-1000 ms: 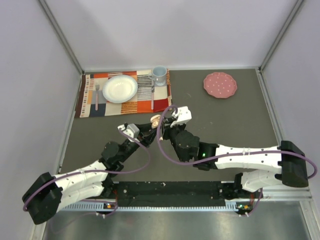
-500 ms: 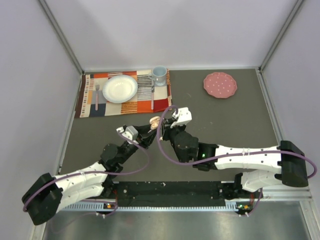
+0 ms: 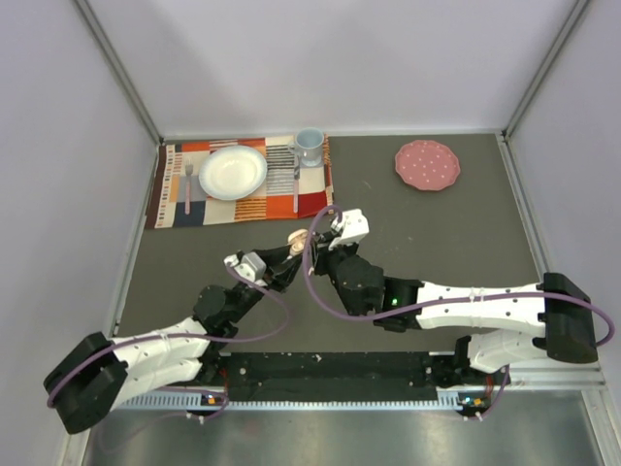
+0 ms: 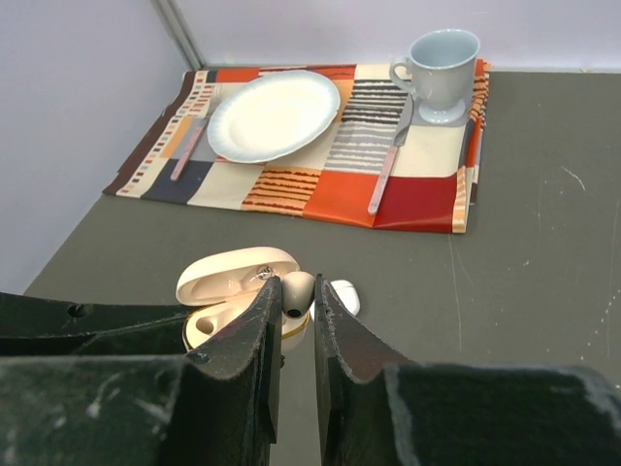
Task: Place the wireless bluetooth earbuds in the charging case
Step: Insert the right earbud into the right side groove of the charging case.
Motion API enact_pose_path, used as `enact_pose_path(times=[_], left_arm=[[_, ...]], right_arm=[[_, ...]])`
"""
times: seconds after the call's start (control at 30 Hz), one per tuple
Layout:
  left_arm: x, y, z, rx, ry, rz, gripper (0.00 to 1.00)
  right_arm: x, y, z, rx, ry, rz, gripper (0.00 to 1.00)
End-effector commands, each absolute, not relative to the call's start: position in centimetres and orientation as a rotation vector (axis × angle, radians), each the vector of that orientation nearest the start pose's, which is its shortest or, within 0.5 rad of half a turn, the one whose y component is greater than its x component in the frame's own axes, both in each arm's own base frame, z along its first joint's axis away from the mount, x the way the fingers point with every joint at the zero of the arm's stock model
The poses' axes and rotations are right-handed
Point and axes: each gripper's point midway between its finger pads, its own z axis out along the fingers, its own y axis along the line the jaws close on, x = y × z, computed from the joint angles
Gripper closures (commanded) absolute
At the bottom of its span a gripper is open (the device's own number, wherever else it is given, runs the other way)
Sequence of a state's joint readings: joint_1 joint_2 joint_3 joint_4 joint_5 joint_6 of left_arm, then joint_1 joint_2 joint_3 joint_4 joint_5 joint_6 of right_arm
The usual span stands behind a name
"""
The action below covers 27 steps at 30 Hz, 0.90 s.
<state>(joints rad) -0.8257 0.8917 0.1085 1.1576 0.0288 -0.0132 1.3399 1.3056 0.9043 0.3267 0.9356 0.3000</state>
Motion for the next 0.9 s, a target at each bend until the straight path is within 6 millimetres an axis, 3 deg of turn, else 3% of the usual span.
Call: enact_pose_path(times=[0.0, 0.63, 0.87], left_arm=[[19.7, -22.0, 29.2, 0.430, 0.880, -0.742, 1.00], [18.9, -21.2, 30.4, 0.380, 0.799, -0.723, 1.00], [18.1, -21.1, 31.2, 0.382, 0.768, -0.749, 1.00]], right_arm=[[21.3, 34.9, 26.3, -0.176, 1.670, 0.477, 1.00], [21.2, 34.0, 26.2, -0.056, 1.700, 0.524, 1.00], [21.2, 34.1, 27.8, -0.027, 1.685, 0.573, 1.00]])
